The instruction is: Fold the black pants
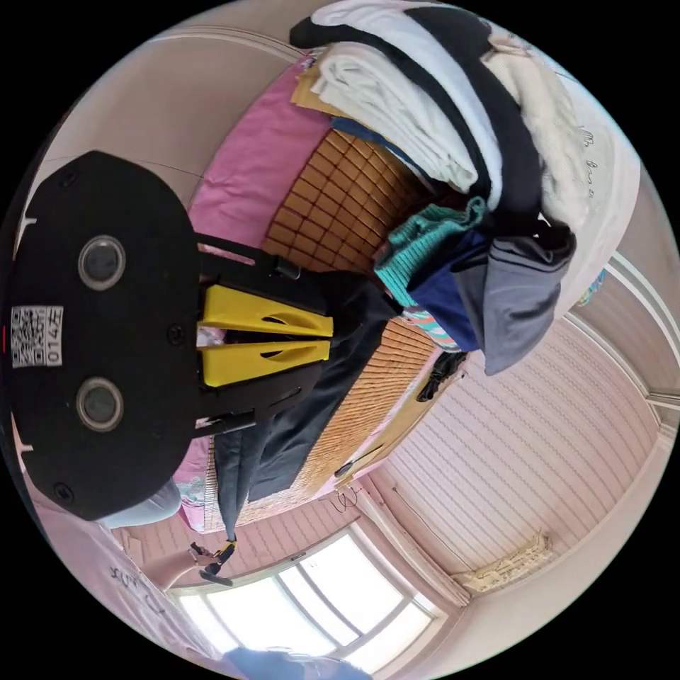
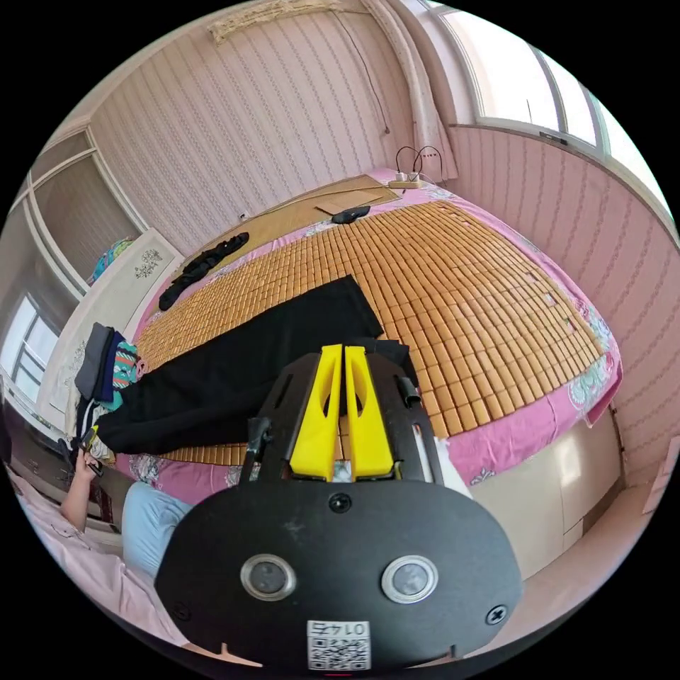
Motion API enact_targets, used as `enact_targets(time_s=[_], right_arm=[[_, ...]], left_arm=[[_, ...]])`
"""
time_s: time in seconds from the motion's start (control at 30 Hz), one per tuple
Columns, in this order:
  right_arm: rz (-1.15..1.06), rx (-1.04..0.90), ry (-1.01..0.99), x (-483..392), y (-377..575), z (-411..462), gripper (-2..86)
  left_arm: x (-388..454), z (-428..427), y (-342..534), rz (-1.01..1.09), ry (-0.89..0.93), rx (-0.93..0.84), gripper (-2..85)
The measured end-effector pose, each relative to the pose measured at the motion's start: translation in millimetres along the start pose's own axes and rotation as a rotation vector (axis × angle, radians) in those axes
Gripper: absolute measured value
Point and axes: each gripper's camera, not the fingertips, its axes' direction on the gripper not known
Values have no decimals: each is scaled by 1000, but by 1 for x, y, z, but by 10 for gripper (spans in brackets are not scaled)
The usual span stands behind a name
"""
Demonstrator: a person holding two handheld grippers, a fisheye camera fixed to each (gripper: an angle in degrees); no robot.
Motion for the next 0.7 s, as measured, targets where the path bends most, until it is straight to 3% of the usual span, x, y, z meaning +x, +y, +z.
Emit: enact_targets(time_s=[0.17,0.3,0.4,0.53,0.7], right_arm=[[42,-68,-29,-12,-119,60,15],[137,-133,35,-15,-162,110,59],[105,-166,106,-11,-152,125,89],[69,-172,102,16,-102,118,100],[198,-164,4,58,-48,117,111]], left_arm=[[32,32,-72,75,48,100,10],[30,89,-114,-58,-20,119,65],[26,94,-109,-97,-53,153,74],[14,98,-74,-88,-159,51,92],[-6,117,-34,-197,-190,-50,142]])
